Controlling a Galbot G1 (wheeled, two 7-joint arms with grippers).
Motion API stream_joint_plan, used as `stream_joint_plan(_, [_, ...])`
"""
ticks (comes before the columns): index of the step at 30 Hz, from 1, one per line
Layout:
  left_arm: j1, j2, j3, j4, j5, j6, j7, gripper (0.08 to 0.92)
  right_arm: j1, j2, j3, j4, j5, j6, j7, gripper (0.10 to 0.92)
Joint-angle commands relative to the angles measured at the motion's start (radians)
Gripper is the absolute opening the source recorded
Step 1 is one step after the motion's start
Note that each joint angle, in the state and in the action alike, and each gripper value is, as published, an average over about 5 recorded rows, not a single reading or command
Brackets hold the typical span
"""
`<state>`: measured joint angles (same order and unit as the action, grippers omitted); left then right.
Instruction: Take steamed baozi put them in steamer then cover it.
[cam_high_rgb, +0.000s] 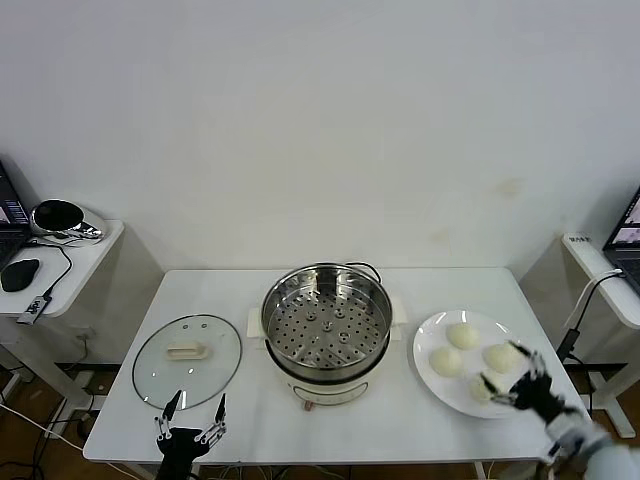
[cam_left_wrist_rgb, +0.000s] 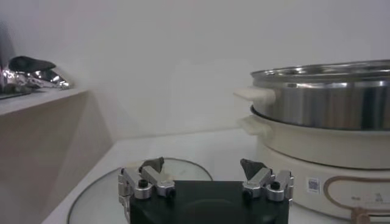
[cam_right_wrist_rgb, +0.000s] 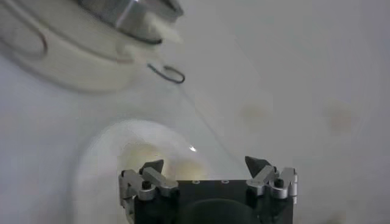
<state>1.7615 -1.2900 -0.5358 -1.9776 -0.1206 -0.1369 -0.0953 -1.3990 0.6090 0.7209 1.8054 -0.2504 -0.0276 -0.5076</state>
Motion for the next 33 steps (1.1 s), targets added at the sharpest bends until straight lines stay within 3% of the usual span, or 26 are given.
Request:
stream_joint_plan(1, [0.0, 0.001, 0.0, 0.0, 0.034, -0.002, 0.001, 0.823, 0.473, -0.284, -0.346, -0.15, -0.042, -0.052, -0.333, 0.823])
stream_joint_plan(14, [-0.016, -0.008, -0.001, 0.005, 0.047, -0.001, -0.001, 0.823, 1.223, -0.134, -1.187, -0.505, -0.004, 0.007, -0.583, 0.823])
stream_joint_plan(25, [-0.024, -0.01, -0.009, 0.011, 0.055, -0.001, -0.001, 0.823, 1.333, 0.085, -1.343, -0.727, -0.009, 0.014, -0.604, 0.823])
stream_joint_plan(33, [-0.022, -0.011, -0.023, 0.012, 0.055, -0.003, -0.001, 0.823, 1.333, 0.178, -1.36, -0.803, -0.052, -0.011, -0.589, 0.823])
